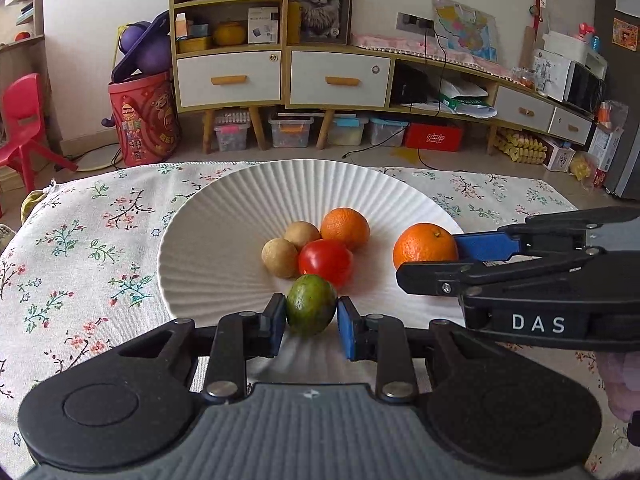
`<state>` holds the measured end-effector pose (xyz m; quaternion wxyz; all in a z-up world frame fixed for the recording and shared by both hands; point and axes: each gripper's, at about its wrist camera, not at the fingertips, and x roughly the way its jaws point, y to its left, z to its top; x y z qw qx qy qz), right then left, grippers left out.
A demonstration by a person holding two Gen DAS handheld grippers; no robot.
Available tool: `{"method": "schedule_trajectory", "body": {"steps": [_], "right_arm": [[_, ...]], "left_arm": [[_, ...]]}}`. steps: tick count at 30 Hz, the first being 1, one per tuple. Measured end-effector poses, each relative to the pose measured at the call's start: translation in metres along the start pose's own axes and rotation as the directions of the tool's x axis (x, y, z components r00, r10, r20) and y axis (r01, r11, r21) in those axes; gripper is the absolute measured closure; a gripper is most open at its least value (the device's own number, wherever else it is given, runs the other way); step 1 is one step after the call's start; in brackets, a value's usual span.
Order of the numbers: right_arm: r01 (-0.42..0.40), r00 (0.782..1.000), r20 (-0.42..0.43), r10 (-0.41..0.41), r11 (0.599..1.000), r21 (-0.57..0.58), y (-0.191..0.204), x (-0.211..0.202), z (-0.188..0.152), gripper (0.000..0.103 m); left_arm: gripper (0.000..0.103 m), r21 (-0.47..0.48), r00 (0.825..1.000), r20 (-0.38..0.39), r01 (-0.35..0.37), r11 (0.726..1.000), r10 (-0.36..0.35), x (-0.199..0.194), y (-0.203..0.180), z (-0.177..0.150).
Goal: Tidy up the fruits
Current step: 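Carry the lime and mandarin in both tools over the white bowl, then open the left tool to drop the lime while the right tool releases the mandarin, then move both open tools back toward the remaining green and orange fruits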
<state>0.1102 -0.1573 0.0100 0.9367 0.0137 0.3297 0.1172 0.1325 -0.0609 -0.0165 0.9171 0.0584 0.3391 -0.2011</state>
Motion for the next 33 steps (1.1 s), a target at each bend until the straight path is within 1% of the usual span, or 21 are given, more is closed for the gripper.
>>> {"method": "schedule_trajectory", "body": {"steps": [6, 7, 10, 12, 14, 15, 17, 18, 21, 23, 25, 26, 28, 30, 33], "right_arm": [[-0.008, 1.000, 0.005, 0.008, 1.000, 0.013, -0.002, -0.003, 0.001, 0.063], [-0.013, 1.000, 0.008, 0.013, 1.000, 0.022, -0.004, -0.005, 0.002, 0.062], [-0.015, 1.000, 0.019, 0.014, 0.999, 0.037, -0.004, -0.011, 0.004, 0.054], [-0.013, 1.000, 0.027, 0.011, 0.999, 0.044, -0.004, -0.017, 0.005, 0.051], [-0.007, 0.999, 0.036, 0.005, 0.998, 0.054, -0.004, -0.023, 0.006, 0.045], [-0.005, 0.999, 0.041, 0.003, 0.998, 0.063, -0.005, -0.026, 0.006, 0.043], [-0.004, 0.999, 0.048, 0.000, 0.997, 0.076, -0.006, -0.032, 0.007, 0.036], [-0.001, 0.999, 0.050, -0.003, 0.997, 0.079, -0.007, -0.035, 0.007, 0.034], [0.022, 0.998, 0.054, -0.027, 0.997, 0.080, -0.005, -0.042, 0.007, 0.030], [0.040, 0.997, 0.055, -0.045, 0.996, 0.086, -0.004, -0.046, 0.007, 0.024], [0.052, 0.997, 0.053, -0.058, 0.994, 0.093, -0.003, -0.049, 0.007, 0.019], [0.057, 0.997, 0.052, -0.062, 0.994, 0.095, -0.002, -0.051, 0.006, 0.016], [0.067, 0.996, 0.051, -0.072, 0.993, 0.094, -0.001, -0.054, 0.005, 0.011], [0.081, 0.995, 0.050, -0.086, 0.993, 0.088, 0.002, -0.058, 0.002, 0.009], [0.095, 0.994, 0.047, -0.099, 0.992, 0.084, 0.006, -0.062, -0.003, 0.007]], "left_arm": [[0.090, -0.008, 1.000, 0.001, -0.004, 1.000, 0.004, -0.002, 0.000, 0.003], [0.088, -0.011, 1.000, 0.004, -0.003, 1.000, 0.003, -0.003, 0.000, 0.004], [0.078, -0.022, 1.000, 0.012, -0.005, 1.000, 0.005, -0.008, 0.000, 0.005], [0.072, -0.027, 1.000, 0.016, -0.006, 1.000, 0.006, -0.012, 0.000, 0.006], [0.063, -0.031, 1.000, 0.024, -0.006, 0.999, 0.007, -0.018, 0.000, 0.006], [0.061, -0.034, 1.000, 0.029, -0.005, 0.999, 0.006, -0.021, 0.000, 0.006], [0.055, -0.037, 0.999, 0.036, -0.001, 0.999, 0.002, -0.027, 0.000, 0.006], [0.054, -0.038, 0.999, 0.038, -0.001, 0.999, 0.002, -0.030, 0.000, 0.005], [0.046, -0.042, 0.999, 0.043, -0.004, 0.999, 0.005, -0.038, 0.001, 0.003], [0.036, -0.046, 0.999, 0.046, -0.009, 0.999, 0.011, -0.043, 0.003, 0.002], [0.031, -0.049, 0.999, 0.049, -0.012, 0.999, 0.014, -0.049, 0.005, 0.000], [0.028, -0.051, 0.999, 0.048, -0.012, 0.999, 0.014, -0.051, 0.006, -0.001], [0.026, -0.057, 0.999, 0.042, -0.012, 0.998, 0.015, -0.055, 0.008, -0.003], [0.024, -0.065, 0.999, 0.036, -0.010, 0.998, 0.012, -0.060, 0.011, -0.005], [0.017, -0.073, 0.999, 0.037, -0.013, 0.997, 0.016, -0.067, 0.015, -0.008]]}}
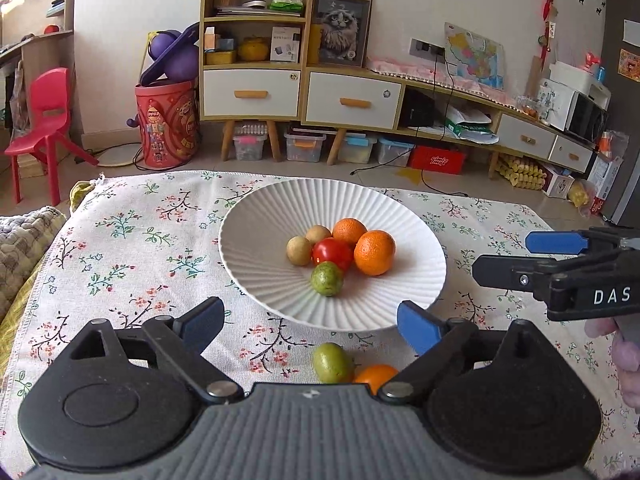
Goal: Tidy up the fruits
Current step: 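Move both open tools back toward the remaining green and orange fruits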
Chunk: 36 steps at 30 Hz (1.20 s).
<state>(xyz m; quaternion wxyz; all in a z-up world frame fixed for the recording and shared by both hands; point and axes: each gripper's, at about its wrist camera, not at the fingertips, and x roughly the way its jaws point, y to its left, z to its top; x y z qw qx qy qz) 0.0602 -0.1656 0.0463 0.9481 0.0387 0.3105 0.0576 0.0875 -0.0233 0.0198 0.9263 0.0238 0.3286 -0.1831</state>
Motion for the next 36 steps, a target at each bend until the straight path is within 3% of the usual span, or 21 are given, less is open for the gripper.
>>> {"method": "schedule_trajectory", "body": {"steps": [9, 22, 36], "right_arm": [[0.048, 0.999, -0.018, -0.047, 0.998, 0.040, 0.000, -0.010, -0.014, 0.002], [0.033, 0.999, -0.034, -0.032, 0.999, 0.012, 0.012, -0.016, -0.035, 0.001], [0.002, 0.996, -0.091, -0.007, 0.999, -0.046, 0.032, -0.001, -0.061, 0.001]], "left_arm": [[0.011, 0.021, 1.000, -0.007, -0.030, 0.999, 0.030, -0.012, 0.008, -0.014], [0.011, 0.043, 0.996, -0.054, -0.062, 0.997, 0.064, -0.022, 0.022, -0.047], [0.011, 0.037, 0.993, -0.074, -0.092, 0.995, 0.094, -0.019, 0.031, -0.059]]}}
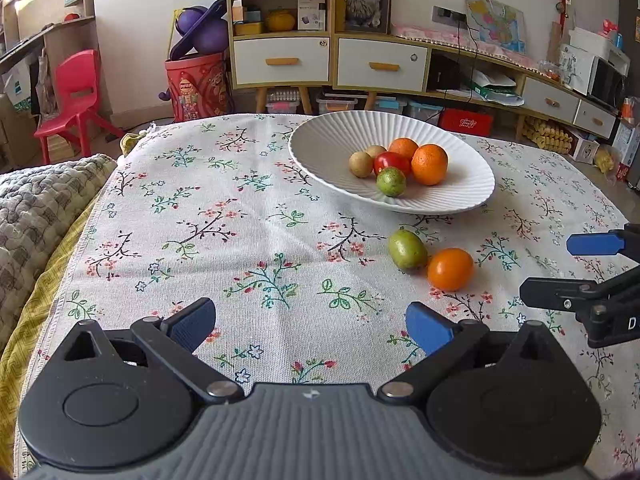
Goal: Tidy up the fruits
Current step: 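Move both open tools back toward the remaining green and orange fruits, then grasp the small orange fruit with the right tool while the left tool approaches the green fruit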
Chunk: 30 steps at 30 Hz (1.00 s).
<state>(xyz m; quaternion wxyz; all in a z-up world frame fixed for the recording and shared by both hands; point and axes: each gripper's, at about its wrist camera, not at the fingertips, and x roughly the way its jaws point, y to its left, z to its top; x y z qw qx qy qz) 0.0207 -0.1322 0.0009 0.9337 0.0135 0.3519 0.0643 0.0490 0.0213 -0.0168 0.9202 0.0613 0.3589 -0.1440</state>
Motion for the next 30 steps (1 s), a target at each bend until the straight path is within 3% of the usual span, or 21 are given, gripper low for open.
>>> {"method": "schedule_trajectory", "body": {"steps": [6, 17, 24, 27, 30], "right_arm": [[-0.043, 0.999, -0.016, 0.042, 0.997, -0.070, 0.015, 0.011, 0.000, 0.010], [-0.113, 0.993, -0.031, 0.110, 0.986, -0.119, 0.033, 0.026, 0.009, 0.051], [-0.131, 0.991, -0.023, 0.129, 0.983, -0.131, 0.038, 0.030, 0.011, 0.060], [-0.124, 0.992, -0.018, 0.122, 0.984, -0.129, 0.037, 0.031, 0.012, 0.071], [-0.128, 0.992, -0.021, 0.127, 0.986, -0.110, 0.032, 0.029, 0.013, 0.072]], "left_arm": [[0.011, -0.009, 1.000, -0.013, -0.017, 1.000, 0.017, 0.003, 0.005, -0.001], [0.011, -0.020, 0.999, -0.020, -0.031, 0.999, 0.030, 0.005, 0.012, -0.001], [0.011, -0.017, 0.999, -0.022, -0.033, 0.999, 0.032, 0.007, 0.010, 0.001], [0.011, -0.012, 0.999, -0.019, -0.035, 0.999, 0.035, 0.009, 0.007, 0.001], [0.011, -0.014, 0.999, -0.017, -0.032, 0.999, 0.032, 0.010, 0.005, 0.003]]}}
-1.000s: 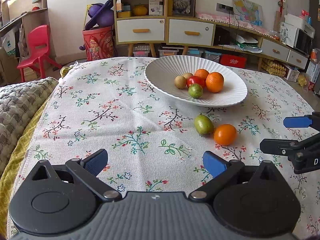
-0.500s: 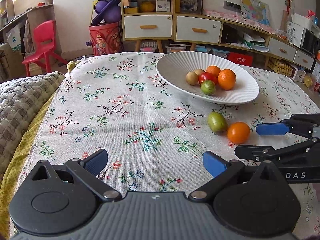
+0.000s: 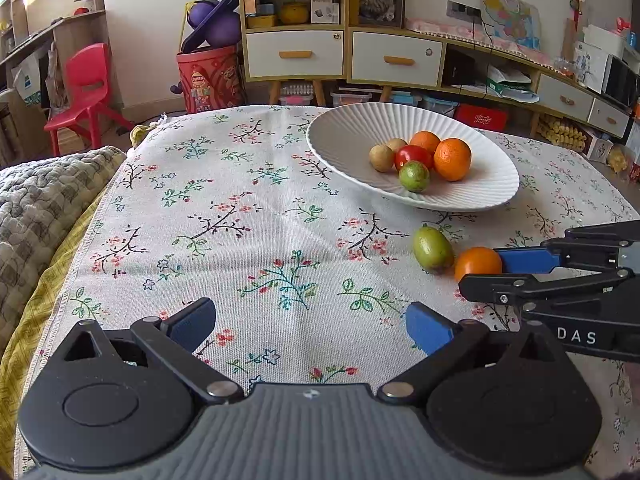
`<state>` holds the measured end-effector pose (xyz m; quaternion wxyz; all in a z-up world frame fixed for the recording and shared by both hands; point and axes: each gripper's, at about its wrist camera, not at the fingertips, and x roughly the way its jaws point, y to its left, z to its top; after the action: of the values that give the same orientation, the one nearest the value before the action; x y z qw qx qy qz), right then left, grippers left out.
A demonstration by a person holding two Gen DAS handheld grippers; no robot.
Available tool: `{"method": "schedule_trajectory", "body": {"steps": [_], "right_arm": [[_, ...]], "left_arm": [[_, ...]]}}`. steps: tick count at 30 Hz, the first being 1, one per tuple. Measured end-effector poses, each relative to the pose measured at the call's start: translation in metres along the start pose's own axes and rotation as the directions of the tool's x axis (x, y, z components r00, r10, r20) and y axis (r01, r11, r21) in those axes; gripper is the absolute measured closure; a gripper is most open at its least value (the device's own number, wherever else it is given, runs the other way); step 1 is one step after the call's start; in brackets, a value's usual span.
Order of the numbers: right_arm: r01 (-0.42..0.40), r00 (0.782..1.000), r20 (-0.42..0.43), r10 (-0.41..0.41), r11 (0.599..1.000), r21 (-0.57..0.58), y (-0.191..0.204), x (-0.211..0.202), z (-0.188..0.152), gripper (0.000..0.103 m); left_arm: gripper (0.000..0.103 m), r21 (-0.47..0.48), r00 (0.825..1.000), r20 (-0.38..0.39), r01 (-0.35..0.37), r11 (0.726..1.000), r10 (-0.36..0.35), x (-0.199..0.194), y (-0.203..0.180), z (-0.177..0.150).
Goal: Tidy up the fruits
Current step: 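Grasp the small orange fruit with the right tool while the left tool approaches the green fruit, then close the left tool on the green fruit while the right tool holds the orange fruit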
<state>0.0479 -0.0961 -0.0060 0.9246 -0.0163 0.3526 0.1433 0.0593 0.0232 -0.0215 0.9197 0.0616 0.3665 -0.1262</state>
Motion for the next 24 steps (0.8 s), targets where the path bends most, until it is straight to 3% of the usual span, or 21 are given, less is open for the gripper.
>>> {"method": "schedule_trajectory", "body": {"steps": [12, 20, 24], "right_arm": [[0.058, 0.998, 0.010, -0.059, 0.998, 0.023, -0.021, -0.013, -0.006, 0.072], [0.080, 0.997, 0.014, -0.081, 0.995, 0.051, -0.035, -0.018, -0.010, 0.072], [0.082, 0.996, 0.016, -0.083, 0.995, 0.056, -0.039, -0.020, -0.011, 0.072]], "left_arm": [[0.015, 0.045, 0.997, 0.021, 0.071, 0.996, -0.072, 0.016, -0.036, 0.010], [0.050, 0.056, 0.992, 0.004, 0.124, 0.991, -0.124, 0.032, -0.056, 0.016], [0.062, 0.048, 0.992, 0.005, 0.126, 0.991, -0.126, 0.036, -0.060, 0.017]]}}
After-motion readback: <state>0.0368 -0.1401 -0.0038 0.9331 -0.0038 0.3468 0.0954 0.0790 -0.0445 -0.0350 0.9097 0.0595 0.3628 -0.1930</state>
